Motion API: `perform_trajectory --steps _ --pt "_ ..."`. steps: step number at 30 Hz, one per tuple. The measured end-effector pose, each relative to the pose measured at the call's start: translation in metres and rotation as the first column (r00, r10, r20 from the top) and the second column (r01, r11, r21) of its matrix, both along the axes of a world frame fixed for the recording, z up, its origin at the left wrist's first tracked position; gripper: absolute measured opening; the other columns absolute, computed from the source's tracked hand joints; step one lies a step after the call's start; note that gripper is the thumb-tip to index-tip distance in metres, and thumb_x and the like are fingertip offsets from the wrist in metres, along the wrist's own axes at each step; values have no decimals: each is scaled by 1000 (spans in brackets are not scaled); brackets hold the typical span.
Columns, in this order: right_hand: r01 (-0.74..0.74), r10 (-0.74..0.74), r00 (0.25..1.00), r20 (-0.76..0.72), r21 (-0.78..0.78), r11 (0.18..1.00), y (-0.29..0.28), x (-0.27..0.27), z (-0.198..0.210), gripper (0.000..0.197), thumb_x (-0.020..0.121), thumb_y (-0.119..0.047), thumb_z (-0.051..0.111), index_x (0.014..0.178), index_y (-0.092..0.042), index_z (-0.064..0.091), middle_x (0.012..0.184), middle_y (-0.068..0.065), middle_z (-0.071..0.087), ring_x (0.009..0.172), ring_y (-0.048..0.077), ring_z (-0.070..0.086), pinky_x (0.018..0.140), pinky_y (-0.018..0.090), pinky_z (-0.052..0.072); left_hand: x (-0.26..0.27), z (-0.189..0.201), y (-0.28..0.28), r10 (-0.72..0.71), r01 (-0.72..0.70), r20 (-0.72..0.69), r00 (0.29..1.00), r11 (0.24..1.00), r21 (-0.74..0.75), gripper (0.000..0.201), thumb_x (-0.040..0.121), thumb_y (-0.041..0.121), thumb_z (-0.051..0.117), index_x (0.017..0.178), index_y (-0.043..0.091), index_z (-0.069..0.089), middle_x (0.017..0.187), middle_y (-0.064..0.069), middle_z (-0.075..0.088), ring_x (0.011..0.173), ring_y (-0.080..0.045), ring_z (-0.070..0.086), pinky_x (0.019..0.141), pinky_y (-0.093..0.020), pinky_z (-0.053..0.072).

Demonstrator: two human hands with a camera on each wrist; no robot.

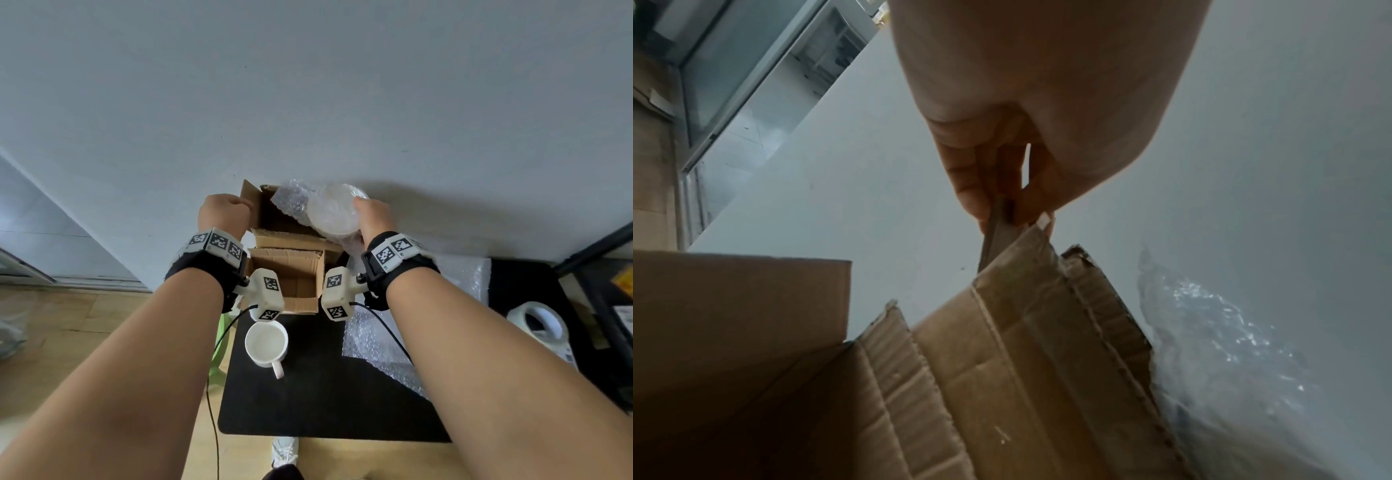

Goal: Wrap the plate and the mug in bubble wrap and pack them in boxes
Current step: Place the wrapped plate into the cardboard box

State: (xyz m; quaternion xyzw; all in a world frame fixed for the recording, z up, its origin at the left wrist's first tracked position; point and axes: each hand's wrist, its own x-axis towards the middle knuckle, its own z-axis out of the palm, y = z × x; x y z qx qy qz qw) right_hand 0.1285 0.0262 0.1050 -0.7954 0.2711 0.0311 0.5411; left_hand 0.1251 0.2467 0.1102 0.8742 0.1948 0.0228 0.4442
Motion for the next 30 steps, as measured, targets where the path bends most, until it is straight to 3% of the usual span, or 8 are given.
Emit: perform_trajectory --steps 3,7,10,14,18,21,25,30 --pt "-16 16 997 77 3 1000 -16 -18 14 35 92 -17 45 59 -12 36 63 3 38 73 25 37 66 35 29 -22 18 -14 47 -45 85 995 999 -23 42 77 -1 42 89 24 74 109 -2 70 82 -20 60 68 -26 47" --pt "-21 21 978 208 -4 1000 -45 -44 36 33 94 -17 46 63 -17 38 79 6 48 80 23 43 66 32 31 -56 41 -43 70 -53 189 980 994 -91 42 76 0 40 83 26 72 106 -3 70 92 -23 63 72 -26 48" --pt "-36 28 963 267 26 999 -70 -70 45 29 95 -26 46 66 -26 41 71 -9 48 83 15 48 62 20 38 -83 53 -68 88 -61 229 969 991 -121 40 77 0 40 82 25 71 106 -5 70 95 -24 63 71 -25 45" --pt "-41 51 953 297 -39 998 -108 -107 51 32 98 -27 44 66 -27 43 67 -11 46 81 14 47 57 14 36 -119 55 -102 103 -69 242 965 987 -145 38 80 1 40 80 25 70 104 -3 69 92 -21 61 71 -26 45" --pt "-58 85 970 228 -122 991 -137 -135 43 33 97 -28 42 64 -27 40 66 -9 42 83 15 46 67 23 40 -156 43 -128 85 -59 189 978 989 -135 34 81 6 44 67 28 66 85 0 67 77 -19 59 68 -29 48" --pt "-81 108 985 138 -191 978 -150 -153 31 34 98 -27 41 64 -27 37 67 -8 40 85 15 44 74 26 38 -177 27 -135 76 -60 131 988 991 -122 30 83 10 49 66 28 66 84 -1 68 78 -22 61 74 -33 52" --pt "-123 130 991 14 -245 962 -154 -171 17 35 98 -22 39 63 -21 39 68 -2 44 85 19 47 72 28 37 -191 8 -134 59 -53 54 997 993 -101 24 83 13 54 66 26 66 80 -2 69 77 -25 66 73 -33 54" --pt "-144 134 989 -62 -224 964 -140 -184 -2 34 93 -16 40 62 -6 48 67 11 54 80 32 59 68 35 41 -208 -18 -126 7 -7 -28 1000 1000 -16 23 84 13 52 65 24 62 76 -2 65 73 -20 60 65 -28 45"
